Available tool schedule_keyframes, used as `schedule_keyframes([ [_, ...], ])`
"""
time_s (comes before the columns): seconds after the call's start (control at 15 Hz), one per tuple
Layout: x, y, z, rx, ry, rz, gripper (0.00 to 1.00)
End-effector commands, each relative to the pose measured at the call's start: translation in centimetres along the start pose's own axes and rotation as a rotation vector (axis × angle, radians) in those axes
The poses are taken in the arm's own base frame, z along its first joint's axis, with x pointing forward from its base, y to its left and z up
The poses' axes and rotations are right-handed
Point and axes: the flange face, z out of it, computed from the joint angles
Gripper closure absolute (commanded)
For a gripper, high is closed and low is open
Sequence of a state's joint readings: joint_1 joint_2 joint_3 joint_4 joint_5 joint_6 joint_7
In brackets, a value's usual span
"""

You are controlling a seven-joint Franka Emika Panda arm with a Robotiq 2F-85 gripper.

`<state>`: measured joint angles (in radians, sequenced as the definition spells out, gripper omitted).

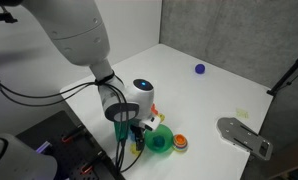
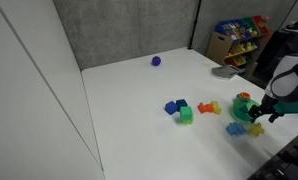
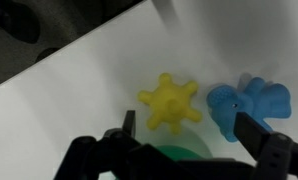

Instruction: Pick up the yellow toy on the right and put it in the green bowl

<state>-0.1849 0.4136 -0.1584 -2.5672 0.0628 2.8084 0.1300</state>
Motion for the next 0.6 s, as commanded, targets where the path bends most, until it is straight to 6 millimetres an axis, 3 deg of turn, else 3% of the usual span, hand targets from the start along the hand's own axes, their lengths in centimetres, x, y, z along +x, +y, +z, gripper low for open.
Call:
schedule_keyframes([
  [0.0, 0.10, 0.69, 1.04, 0.013, 0.004, -0.020, 0.00],
  [0.07, 0.08, 0.72, 1.26, 0.014, 0.006, -0.031, 0.03],
  [0.13, 0.03, 0.70, 1.46, 0.017, 0.011, -0.040, 0.26],
  [0.27, -0.04, 0.64, 1.79, 0.019, 0.014, -0.056, 0.31],
  [0.53, -0.17, 0.52, 1.94, 0.020, 0.013, -0.069, 0.65],
])
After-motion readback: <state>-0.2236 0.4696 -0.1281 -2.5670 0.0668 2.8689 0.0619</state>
